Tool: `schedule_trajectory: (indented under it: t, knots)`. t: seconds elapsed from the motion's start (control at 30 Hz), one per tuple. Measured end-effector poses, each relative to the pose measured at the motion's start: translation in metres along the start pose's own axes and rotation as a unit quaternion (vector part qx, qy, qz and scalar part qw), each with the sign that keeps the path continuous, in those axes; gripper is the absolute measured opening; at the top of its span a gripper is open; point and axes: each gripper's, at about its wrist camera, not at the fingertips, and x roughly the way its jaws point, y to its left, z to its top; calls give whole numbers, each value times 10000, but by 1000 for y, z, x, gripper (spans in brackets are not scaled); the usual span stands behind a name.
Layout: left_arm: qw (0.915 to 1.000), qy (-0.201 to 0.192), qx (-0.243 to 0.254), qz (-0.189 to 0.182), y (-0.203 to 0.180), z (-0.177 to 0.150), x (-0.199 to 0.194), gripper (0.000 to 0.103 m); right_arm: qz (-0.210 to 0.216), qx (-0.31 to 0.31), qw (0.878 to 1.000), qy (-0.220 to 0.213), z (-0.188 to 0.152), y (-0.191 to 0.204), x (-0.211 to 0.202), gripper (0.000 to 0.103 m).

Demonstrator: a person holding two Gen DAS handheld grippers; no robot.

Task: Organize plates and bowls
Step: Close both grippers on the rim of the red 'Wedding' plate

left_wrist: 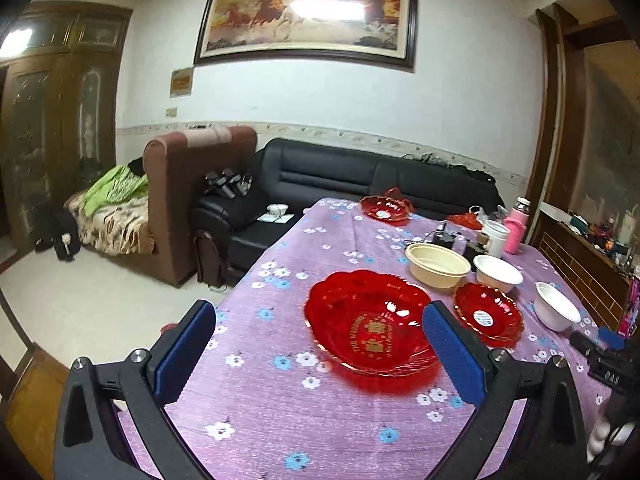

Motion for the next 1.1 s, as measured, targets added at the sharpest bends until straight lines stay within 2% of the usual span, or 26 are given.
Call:
schedule_trajectory:
  t: [0.1,0.17,0.2,0.27,0.37,0.6,0.73,0.9,0.93,1.0,1.03,1.07,1.1]
  knots:
    - [9991,296,-290,-66,15,6,11,103,650,25,9975,291,3,16,12,94]
    - [9979,439,-482,15,29,11,19,103,1092,175,9926,506,7,22,23,89]
    - [9973,502,-541,66,35,14,24,103,1351,316,9882,654,10,25,31,85]
    - [9959,653,-612,111,46,19,37,103,1834,597,9767,940,14,30,49,84]
    - [9935,915,-647,177,57,25,62,103,2209,791,9633,1302,17,46,78,84]
    - [9834,1649,-746,-105,57,17,136,103,2147,883,9523,1981,16,86,148,79]
    - [9729,2113,-874,-357,51,7,183,103,2018,912,9492,2235,15,104,177,79]
    - [9696,2368,-575,-227,34,-2,225,103,1734,797,9516,2408,14,125,201,78]
    - [9686,2429,-494,-196,31,-4,232,99,1703,783,9516,2436,14,126,204,76]
    - [9651,2560,-475,-281,26,-9,240,73,1619,740,9521,2485,12,129,211,68]
    - [9598,2733,-518,-376,24,-13,245,46,1577,714,9529,2489,9,129,212,60]
    - [9553,2858,-591,-476,25,-15,249,34,1543,692,9536,2490,8,129,214,54]
    - [9512,2959,-670,-568,24,-19,252,19,1554,700,9530,2504,7,129,215,34]
